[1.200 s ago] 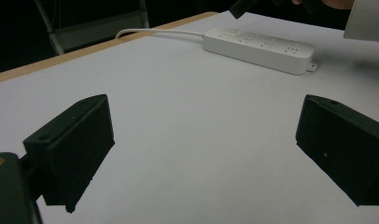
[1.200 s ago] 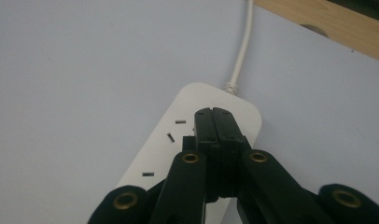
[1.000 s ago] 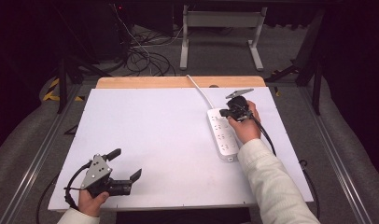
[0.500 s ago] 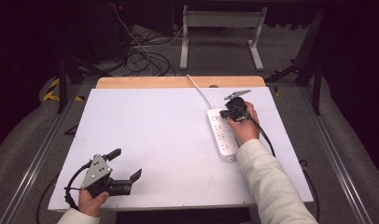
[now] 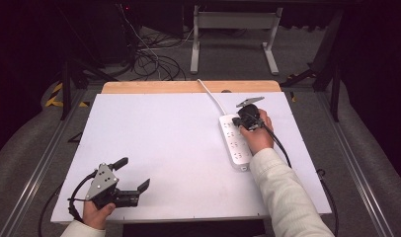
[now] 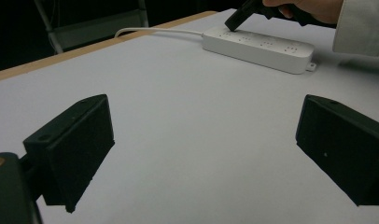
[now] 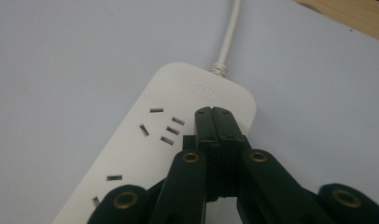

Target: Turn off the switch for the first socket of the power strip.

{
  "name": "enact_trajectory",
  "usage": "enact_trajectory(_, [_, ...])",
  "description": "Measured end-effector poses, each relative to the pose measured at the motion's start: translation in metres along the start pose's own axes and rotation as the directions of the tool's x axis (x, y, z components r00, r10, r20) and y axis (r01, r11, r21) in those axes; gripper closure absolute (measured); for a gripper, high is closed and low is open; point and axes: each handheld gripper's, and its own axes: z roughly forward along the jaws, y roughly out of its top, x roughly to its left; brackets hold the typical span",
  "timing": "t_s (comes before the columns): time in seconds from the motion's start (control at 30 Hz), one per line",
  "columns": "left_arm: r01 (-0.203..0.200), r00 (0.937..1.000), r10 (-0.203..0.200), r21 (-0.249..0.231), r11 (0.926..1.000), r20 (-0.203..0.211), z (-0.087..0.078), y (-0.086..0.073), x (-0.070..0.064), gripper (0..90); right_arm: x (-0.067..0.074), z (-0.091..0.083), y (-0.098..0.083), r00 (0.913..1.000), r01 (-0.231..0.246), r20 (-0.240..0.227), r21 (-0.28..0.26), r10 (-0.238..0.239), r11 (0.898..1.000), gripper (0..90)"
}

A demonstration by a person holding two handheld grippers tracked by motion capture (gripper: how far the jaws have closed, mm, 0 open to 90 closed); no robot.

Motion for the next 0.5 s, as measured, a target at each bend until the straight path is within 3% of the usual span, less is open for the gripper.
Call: enact_trajectory(0.5, [0.001,1.0,-0.001,0.001,1.0,0.001,-0.0003,0.0001,-0.0003,4.5,-0.0001,0.0001,-0.0011,1.0,-0.007,-0.001,-0.005,0.007,1.0,90.0])
